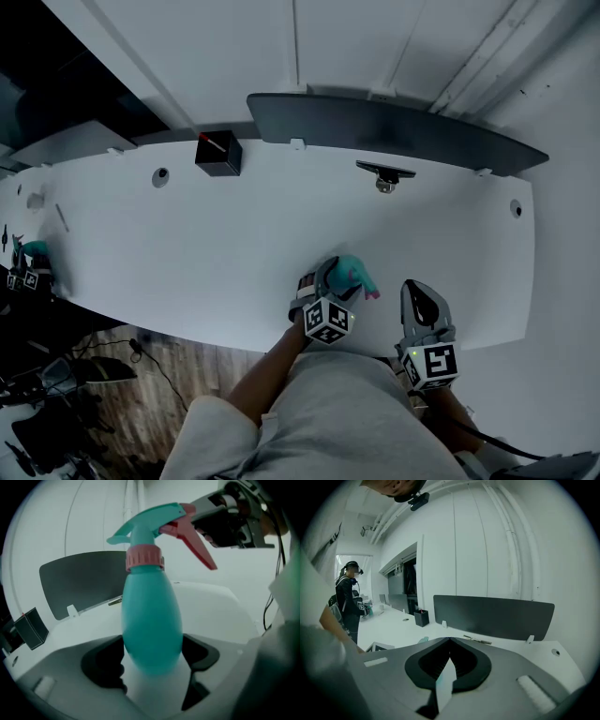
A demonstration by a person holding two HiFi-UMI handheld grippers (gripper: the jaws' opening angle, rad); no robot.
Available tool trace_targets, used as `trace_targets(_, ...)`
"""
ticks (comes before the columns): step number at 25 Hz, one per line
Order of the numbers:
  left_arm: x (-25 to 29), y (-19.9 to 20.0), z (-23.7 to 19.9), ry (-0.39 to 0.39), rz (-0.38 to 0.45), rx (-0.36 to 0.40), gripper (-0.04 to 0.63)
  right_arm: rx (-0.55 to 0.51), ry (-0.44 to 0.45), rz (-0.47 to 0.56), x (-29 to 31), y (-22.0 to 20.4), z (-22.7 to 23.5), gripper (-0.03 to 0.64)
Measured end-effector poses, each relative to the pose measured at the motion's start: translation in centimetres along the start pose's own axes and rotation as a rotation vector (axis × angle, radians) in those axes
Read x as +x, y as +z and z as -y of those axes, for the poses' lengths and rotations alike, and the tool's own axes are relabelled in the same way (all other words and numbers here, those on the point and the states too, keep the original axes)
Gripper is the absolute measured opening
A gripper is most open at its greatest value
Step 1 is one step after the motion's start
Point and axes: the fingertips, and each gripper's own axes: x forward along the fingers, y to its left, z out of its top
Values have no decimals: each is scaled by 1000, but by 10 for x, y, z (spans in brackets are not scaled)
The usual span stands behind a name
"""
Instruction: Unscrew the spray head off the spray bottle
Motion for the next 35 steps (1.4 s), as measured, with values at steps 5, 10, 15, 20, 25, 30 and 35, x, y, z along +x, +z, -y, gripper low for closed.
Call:
trace_targets(5, -3, 2, -4, 50, -45, 106, 374, 97, 146, -46, 3, -2, -12, 56)
trace_targets(10, -19, 1, -14, 133, -138, 346, 374, 174, 351, -161, 9, -14, -36, 285)
trace_targets(15, -36, -6, -21, 158, -275, 530, 374, 149, 434, -284, 26, -40, -59, 287)
trace_targets(20, -48, -4, -23, 176, -363, 660, 374, 251, 499, -364, 34, -60, -72, 282)
trace_targets(25, -52, 0, -23, 198, -374, 764, 374, 415, 555, -368, 30, -62, -70, 162)
trace_targets(30, -53, 3, -16, 150, -400, 777, 374, 400, 543, -382, 30, -67, -64, 129)
trace_targets(35, -54, 2, -10, 110, -403, 763, 374, 292, 561, -380, 28, -68, -66, 126)
